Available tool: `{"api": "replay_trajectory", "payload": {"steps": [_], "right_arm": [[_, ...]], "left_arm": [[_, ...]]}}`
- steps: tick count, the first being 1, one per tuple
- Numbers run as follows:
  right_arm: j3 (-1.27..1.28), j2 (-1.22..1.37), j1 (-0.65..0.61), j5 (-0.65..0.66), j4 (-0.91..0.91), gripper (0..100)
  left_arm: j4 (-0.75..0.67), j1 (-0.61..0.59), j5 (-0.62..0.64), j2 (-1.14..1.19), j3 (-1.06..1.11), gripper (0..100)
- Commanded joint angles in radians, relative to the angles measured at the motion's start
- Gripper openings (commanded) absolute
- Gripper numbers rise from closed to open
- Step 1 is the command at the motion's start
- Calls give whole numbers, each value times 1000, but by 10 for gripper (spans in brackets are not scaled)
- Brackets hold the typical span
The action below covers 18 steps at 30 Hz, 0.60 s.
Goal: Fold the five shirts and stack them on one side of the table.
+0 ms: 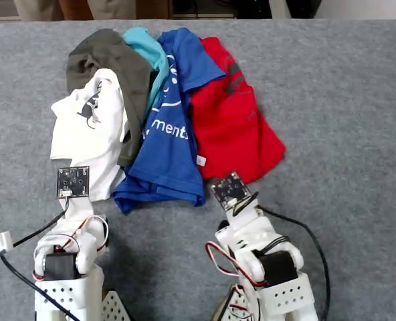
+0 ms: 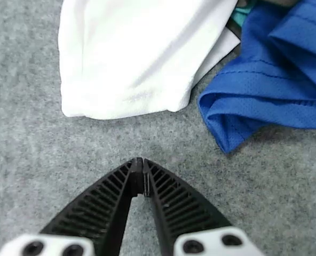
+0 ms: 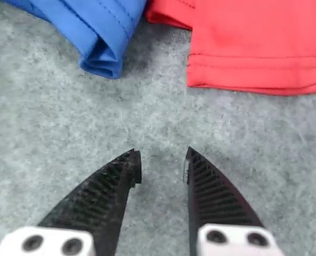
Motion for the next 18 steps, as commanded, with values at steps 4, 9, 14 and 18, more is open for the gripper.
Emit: {"api": "replay_trajectory", "payload": {"steps": [4,9,14,18], "right_arm": [[1,-91,-12,11,-64,152],[-8,-91,25,74,-84,152],[-62,-93,260,51,-296,150],[-165,-87,265,-2,-476,149]], "left_arm": [[3,2,0,-7,12,19],[3,2,0,-7,12,19],[3,2,0,-7,12,19],[3,2,0,-7,12,19]]}}
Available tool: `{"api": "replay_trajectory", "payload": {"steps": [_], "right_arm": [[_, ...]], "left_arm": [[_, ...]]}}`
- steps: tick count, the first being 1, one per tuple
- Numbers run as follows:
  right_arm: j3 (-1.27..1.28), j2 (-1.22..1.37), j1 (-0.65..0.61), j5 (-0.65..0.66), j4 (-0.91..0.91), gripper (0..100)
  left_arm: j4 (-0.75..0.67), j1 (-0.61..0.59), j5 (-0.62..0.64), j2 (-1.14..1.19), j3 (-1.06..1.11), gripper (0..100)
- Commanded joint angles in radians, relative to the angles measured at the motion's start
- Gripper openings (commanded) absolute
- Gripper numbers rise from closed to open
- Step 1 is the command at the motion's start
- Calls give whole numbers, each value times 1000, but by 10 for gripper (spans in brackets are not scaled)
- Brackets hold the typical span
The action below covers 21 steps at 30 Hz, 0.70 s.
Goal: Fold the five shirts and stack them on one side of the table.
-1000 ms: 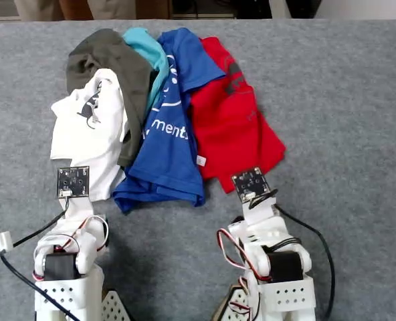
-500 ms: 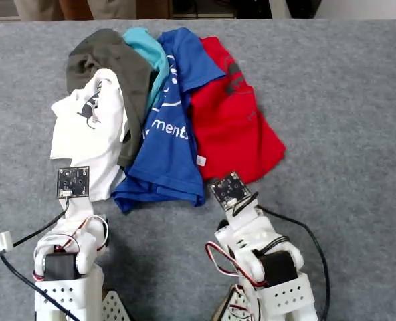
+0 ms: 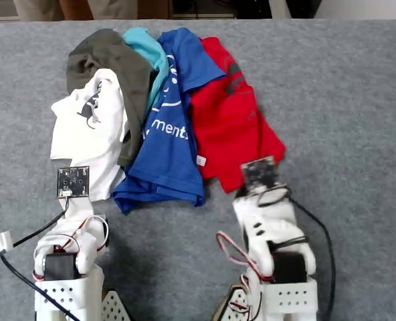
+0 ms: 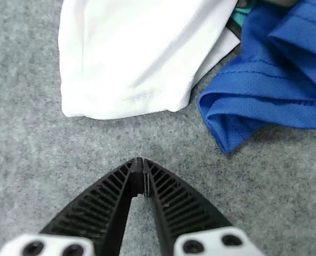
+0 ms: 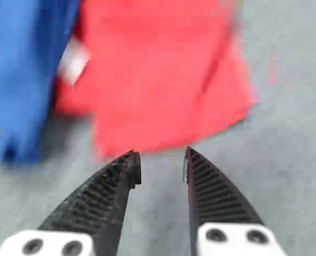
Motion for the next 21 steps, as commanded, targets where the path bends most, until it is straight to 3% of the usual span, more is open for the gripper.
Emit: {"api": "replay_trajectory", "payload": {"steps": [1,8,15,21], "right_arm": [[-113,-85,-7,-3,-163,149],[-142,-84,-105,46,-425,151],[-64,-84,-159,298,-454,151],[-48,-82,-211,215,-548,151]], "left_arm": [[3,2,0,-7,12,19],[3,0,0,-7,12,19],[3,0,0,-7,12,19],[3,0,0,-7,12,19]]}}
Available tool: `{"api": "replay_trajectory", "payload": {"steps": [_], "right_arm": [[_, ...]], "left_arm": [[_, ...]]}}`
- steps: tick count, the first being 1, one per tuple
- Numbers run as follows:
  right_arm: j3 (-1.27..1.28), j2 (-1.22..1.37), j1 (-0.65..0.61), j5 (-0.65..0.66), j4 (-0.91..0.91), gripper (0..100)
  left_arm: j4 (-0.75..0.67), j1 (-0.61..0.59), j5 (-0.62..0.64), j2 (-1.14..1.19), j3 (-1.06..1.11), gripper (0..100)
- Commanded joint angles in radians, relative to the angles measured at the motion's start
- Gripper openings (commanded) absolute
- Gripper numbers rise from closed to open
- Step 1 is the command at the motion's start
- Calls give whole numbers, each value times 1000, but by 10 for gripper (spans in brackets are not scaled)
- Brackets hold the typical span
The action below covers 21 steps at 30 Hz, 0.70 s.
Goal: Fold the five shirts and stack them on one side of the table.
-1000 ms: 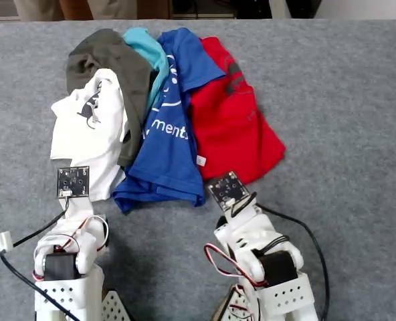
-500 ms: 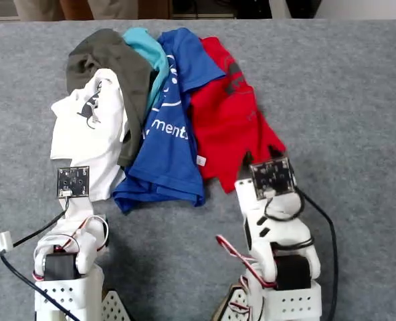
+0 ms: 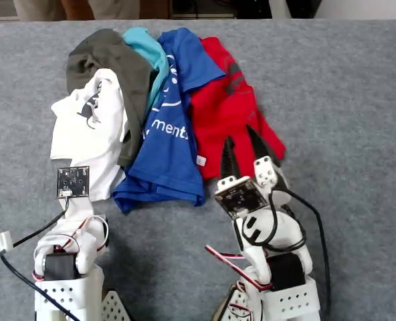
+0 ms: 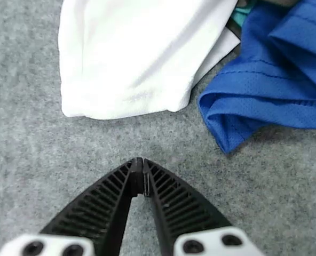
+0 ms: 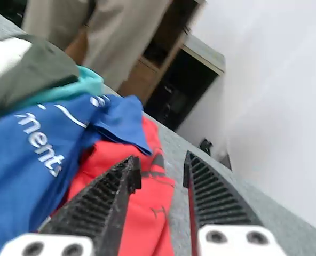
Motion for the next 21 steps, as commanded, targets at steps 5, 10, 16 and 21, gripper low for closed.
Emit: {"api": "replay_trajectory", "payload": {"steps": [5,10,16,21], "right_arm": [[-42,-67,-21,-54,-75,151],[-193,137,-21,-55,-80,151],[-575,671,-24,-64,-75,150],[-877,1069,-64,-181,-74,152]], "left_arm": [[3,0,0,-7,12,19],[3,0,0,-7,12,19],[3,0,0,-7,12,19],[3,0,0,-7,12,19]]}}
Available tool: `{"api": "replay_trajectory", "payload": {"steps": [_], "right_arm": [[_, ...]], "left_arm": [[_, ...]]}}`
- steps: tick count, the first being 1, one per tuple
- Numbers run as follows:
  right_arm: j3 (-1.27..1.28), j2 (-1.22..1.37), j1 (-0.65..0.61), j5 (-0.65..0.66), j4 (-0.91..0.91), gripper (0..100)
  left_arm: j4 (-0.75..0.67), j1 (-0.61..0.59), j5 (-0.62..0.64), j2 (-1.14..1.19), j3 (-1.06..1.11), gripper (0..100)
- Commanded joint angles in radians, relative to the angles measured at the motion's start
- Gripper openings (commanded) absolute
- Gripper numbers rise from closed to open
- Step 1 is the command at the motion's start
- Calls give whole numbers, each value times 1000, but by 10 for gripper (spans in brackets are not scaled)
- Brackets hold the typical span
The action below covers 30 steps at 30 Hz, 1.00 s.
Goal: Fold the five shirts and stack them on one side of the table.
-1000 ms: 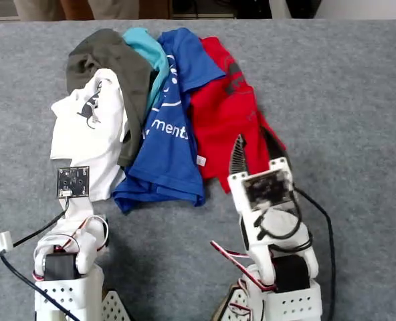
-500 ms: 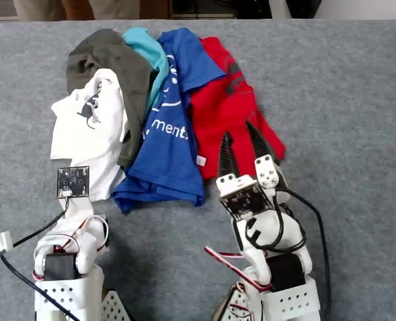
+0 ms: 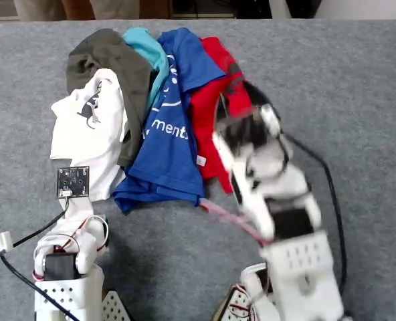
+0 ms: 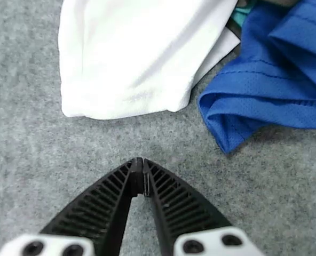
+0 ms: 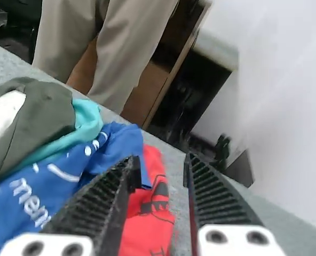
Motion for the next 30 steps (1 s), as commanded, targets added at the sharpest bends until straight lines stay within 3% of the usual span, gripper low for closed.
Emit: {"api": "replay_trajectory", "payload": {"steps": [1,5,10,16,22,30], "right_arm": [[-234,291,-64,-75,-11,152],[-348,522,-137,-86,49,153],[-463,759,-137,-86,123,175],[-601,1029,-116,-153,270,461],[-811,1282,-21,-315,299,390],[-975,1514,94,-319,315,365]], "left_arm": [[3,0,0,-7,12,19],[3,0,0,-7,12,19],[3,0,0,-7,12,19],[3,0,0,-7,12,19],[3,0,0,-7,12,19],[3,2,0,-7,12,19]]}}
